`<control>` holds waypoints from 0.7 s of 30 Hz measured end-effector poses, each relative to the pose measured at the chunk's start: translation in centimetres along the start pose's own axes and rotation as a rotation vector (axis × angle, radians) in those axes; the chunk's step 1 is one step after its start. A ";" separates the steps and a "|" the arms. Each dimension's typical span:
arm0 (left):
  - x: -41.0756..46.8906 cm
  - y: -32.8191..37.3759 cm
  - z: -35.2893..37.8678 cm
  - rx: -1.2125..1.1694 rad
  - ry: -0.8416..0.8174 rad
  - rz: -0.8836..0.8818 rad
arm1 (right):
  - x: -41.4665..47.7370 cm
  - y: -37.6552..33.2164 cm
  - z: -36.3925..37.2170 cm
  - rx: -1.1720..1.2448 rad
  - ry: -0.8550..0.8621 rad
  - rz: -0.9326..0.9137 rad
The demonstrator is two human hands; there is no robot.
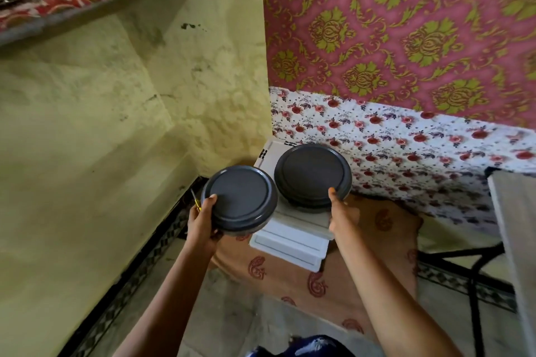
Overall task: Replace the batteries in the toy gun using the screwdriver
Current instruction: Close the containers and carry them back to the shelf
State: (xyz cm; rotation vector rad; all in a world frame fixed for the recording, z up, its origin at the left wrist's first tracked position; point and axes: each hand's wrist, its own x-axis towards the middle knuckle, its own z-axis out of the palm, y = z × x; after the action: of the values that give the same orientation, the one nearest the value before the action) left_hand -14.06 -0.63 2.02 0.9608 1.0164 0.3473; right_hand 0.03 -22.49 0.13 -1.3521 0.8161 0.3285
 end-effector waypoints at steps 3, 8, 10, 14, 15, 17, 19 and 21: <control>-0.8 0.1 -1.5 0.047 -0.044 -0.018 | -1.0 1.3 -0.4 0.030 -0.004 -0.057; -2.0 -0.4 -4.5 0.123 -0.111 -0.035 | -6.1 5.8 -0.7 0.111 -0.188 -0.042; -2.3 -1.2 -5.5 0.146 -0.149 -0.067 | -8.7 8.2 -0.7 -0.032 -0.363 -0.040; -2.7 -3.3 -7.2 0.195 -0.210 -0.145 | -11.9 12.9 -1.4 -0.195 -0.490 -0.040; -2.7 -4.1 -7.6 0.202 -0.217 -0.164 | -12.2 13.9 -1.9 -0.187 -0.472 -0.051; -3.0 -5.2 -8.0 0.212 -0.220 -0.182 | -12.5 15.4 -2.9 -0.161 -0.427 -0.084; -2.7 -6.6 -7.8 0.211 -0.237 -0.211 | -12.1 16.3 -3.6 -0.107 -0.358 -0.086; -2.4 -7.7 -7.3 0.165 -0.238 -0.256 | -11.7 16.8 -3.8 -0.079 -0.289 -0.098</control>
State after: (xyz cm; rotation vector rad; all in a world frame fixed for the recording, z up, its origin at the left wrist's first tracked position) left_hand -22.71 -2.79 -4.11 0.9795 0.9450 -0.0642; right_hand -20.12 -19.49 -4.08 -1.3742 0.4988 0.4708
